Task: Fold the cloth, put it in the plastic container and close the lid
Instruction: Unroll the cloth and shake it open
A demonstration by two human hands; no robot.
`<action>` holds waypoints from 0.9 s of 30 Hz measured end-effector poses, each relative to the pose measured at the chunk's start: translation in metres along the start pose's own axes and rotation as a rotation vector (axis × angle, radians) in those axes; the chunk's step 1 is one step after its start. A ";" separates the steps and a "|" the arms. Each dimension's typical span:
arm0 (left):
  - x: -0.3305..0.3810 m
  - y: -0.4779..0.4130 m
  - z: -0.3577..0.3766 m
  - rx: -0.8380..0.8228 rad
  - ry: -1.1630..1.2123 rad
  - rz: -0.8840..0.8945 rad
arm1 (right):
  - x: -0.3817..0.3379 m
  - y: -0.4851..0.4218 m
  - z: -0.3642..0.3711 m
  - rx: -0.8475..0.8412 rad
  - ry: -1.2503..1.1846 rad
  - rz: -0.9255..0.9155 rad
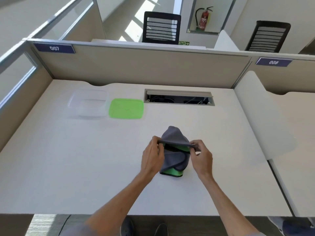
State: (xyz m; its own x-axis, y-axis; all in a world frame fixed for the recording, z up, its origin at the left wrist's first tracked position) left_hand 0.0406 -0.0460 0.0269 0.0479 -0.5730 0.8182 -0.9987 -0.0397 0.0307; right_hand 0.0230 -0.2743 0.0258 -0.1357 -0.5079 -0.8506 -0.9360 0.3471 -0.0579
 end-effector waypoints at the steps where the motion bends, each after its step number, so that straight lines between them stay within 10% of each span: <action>1: 0.001 -0.003 -0.006 0.006 0.053 -0.030 | -0.008 -0.006 -0.003 0.012 -0.021 -0.012; 20: 0.032 -0.007 -0.051 -0.307 -0.295 0.083 | -0.187 -0.097 -0.074 -0.042 -0.214 -0.409; 27: 0.009 -0.044 -0.120 -0.138 -0.222 0.148 | -0.198 -0.108 -0.129 -0.095 -0.174 -0.472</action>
State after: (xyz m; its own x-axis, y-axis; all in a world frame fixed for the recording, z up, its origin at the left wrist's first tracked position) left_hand 0.0835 0.0492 0.1016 -0.1119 -0.7299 0.6743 -0.9870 0.1607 0.0102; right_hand 0.1092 -0.3124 0.2679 0.3574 -0.4508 -0.8180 -0.9088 0.0339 -0.4158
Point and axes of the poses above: each hand's wrist, its own y-axis away from the middle knuckle, its own z-axis out of the palm, x = y × z, the point moved 4 cm from there along -y, towards the middle knuckle, and after that the axes turned 2 degrees about -y, right-handed, at the moved point
